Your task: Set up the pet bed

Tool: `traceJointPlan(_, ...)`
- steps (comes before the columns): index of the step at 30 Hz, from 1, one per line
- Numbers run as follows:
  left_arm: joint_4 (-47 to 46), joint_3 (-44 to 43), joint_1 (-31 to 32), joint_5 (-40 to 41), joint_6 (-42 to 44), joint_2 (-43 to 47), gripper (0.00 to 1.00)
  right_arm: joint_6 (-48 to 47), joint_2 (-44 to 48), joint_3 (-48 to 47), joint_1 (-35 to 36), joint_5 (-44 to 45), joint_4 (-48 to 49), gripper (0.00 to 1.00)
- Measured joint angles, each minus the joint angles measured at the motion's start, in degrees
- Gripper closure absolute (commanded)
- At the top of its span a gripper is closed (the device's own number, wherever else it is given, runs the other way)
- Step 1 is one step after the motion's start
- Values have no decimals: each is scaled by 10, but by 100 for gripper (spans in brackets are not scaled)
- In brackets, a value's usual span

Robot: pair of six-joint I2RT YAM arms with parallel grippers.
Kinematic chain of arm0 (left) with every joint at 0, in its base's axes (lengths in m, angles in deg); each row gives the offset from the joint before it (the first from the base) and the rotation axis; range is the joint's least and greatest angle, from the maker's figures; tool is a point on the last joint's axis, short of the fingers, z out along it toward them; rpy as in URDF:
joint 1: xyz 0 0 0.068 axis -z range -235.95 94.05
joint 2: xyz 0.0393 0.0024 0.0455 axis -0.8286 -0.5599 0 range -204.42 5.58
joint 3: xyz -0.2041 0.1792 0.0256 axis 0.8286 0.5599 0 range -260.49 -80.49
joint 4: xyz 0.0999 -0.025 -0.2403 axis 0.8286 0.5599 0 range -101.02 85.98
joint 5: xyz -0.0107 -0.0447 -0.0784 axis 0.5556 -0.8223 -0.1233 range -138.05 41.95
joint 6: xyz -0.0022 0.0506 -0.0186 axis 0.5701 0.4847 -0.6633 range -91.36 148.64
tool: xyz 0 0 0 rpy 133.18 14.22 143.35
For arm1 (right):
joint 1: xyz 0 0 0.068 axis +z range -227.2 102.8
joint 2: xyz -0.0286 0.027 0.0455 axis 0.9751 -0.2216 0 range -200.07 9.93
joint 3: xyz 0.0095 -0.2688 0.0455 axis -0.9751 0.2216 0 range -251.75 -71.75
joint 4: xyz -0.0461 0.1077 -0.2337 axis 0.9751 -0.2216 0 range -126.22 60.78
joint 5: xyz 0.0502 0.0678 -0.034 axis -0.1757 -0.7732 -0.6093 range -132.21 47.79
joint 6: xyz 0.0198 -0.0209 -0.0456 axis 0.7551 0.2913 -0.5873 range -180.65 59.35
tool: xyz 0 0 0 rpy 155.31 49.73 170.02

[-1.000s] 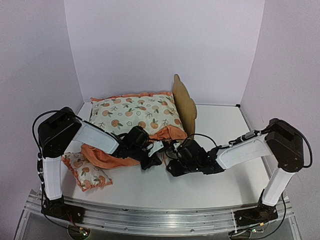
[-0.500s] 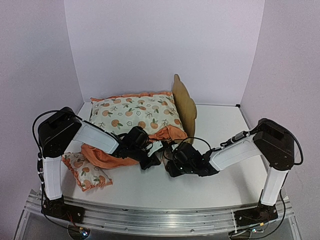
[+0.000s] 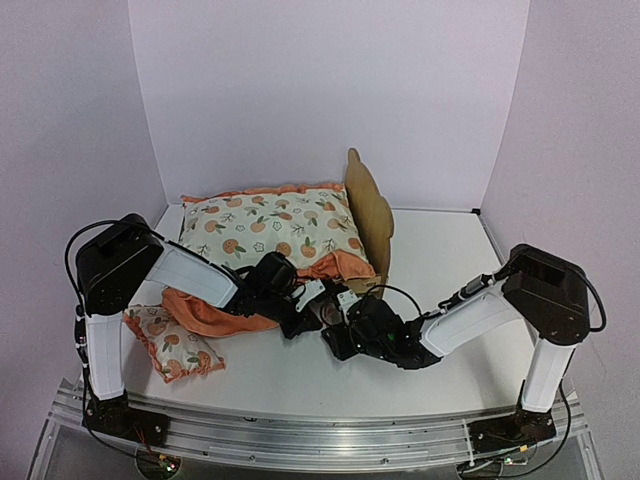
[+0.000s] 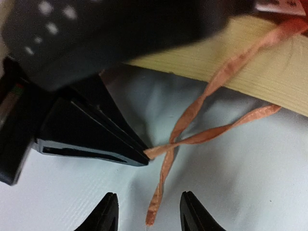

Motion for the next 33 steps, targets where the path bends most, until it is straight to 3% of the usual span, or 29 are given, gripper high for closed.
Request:
traceJointPlan(7, 0, 0, -2, -1, -9, 0, 100, -12, -44, -1, 5, 17, 42, 59)
traceJointPlan(11, -3, 1, -6, -4, -9, 0, 100, -7, -60, -6, 7, 36, 55, 90)
traceJointPlan(13, -5, 1, -6, -5, -9, 0, 100, 3, -62, -6, 7, 49, 52, 100)
traceJointPlan(20, -6, 1, -6, -5, -5, 0, 100, 20, -39, 9, 5, 52, 28, 100)
traceJointPlan(33, -9, 2, -6, -6, 21, 0, 100, 63, 92, 44, -63, -43, -24, 100)
